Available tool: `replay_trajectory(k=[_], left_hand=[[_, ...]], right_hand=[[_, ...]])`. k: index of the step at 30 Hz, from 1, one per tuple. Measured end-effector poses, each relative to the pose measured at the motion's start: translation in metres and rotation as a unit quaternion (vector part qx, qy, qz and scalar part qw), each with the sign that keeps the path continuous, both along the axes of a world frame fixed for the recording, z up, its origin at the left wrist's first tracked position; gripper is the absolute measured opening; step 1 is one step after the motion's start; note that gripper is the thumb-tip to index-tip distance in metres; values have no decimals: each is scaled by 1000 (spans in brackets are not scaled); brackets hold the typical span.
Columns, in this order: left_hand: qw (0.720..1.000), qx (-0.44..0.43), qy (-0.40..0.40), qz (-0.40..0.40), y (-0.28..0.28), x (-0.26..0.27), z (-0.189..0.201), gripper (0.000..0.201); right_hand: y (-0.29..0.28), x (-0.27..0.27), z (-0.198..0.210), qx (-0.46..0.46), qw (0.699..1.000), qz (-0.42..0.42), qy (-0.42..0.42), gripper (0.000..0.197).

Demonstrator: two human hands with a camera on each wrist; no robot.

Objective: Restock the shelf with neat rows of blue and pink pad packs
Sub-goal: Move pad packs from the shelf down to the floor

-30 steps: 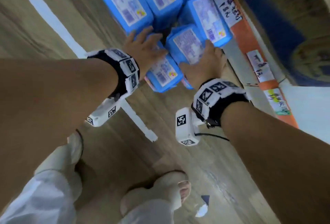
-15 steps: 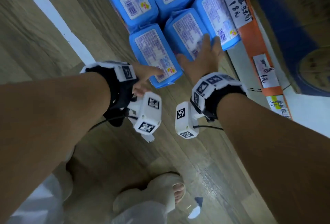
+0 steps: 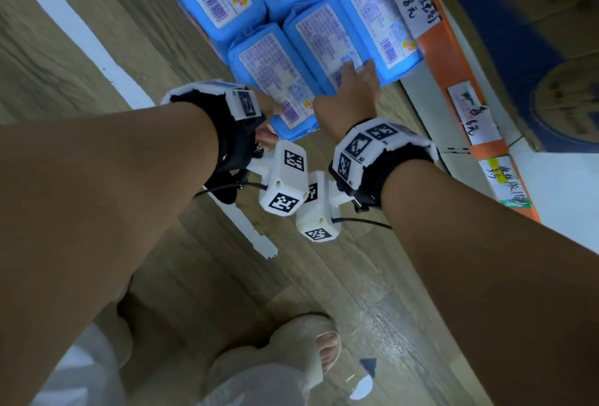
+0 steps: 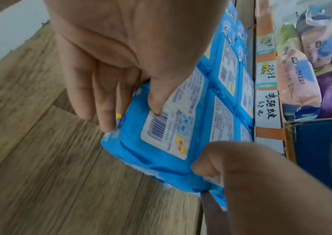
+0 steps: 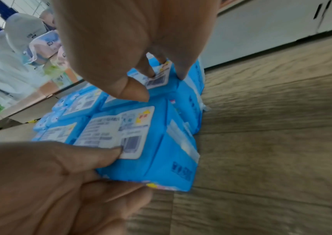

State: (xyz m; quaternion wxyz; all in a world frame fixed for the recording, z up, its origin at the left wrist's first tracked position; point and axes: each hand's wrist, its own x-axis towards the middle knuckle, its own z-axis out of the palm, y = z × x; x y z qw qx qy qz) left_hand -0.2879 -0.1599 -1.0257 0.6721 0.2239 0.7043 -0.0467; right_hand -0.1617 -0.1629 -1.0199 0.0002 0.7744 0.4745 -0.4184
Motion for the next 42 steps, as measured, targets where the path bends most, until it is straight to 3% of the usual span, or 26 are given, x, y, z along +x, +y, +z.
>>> replay_trajectory(k=[3, 6, 9, 13, 18, 21, 24, 26, 28, 31, 35, 42], left_hand=[[999, 33, -8, 4, -6, 0, -11, 50], [997, 67, 11, -35, -18, -10, 9, 54], [971, 127, 96, -176, -46, -34, 46, 46], [938, 104, 135, -301, -122, -44, 115, 4], [923, 19, 85, -375, -204, -38, 216, 35], [902, 18, 82, -424, -223, -25, 290, 38], [903, 56, 72, -421, -221, -14, 372, 34], [917, 107, 74, -378, -206, -5, 425, 28], [927, 168, 76, -328, -180, 7, 478, 8], [927, 252, 59, -273, -144, 27, 556, 9], [872, 387, 33, -297, -89, 48, 651, 26], [742, 578, -27, -338, 17, 73, 790, 26]], right_hand=[[-9, 12, 5, -10, 999, 32, 29, 73], [-30, 25, 27, 20, 996, -43, 81, 55], [-64, 32, 63, 7, 997, -75, 36, 28], [-142, 31, 117, -85, 989, -104, 58, 35], [-234, 23, 209, -160, 966, -170, 110, 31], [-263, 22, 280, -157, 951, -224, 144, 30], [-274, 30, 359, -129, 930, -292, 179, 27], [-266, 41, 413, -95, 928, -301, 196, 18], [-249, 56, 465, -55, 931, -298, 206, 5], [-214, 79, 546, 42, 938, -277, 205, 4], [-159, 102, 653, 135, 946, -223, 194, 26], [-51, 116, 801, 338, 908, -155, 195, 16]])
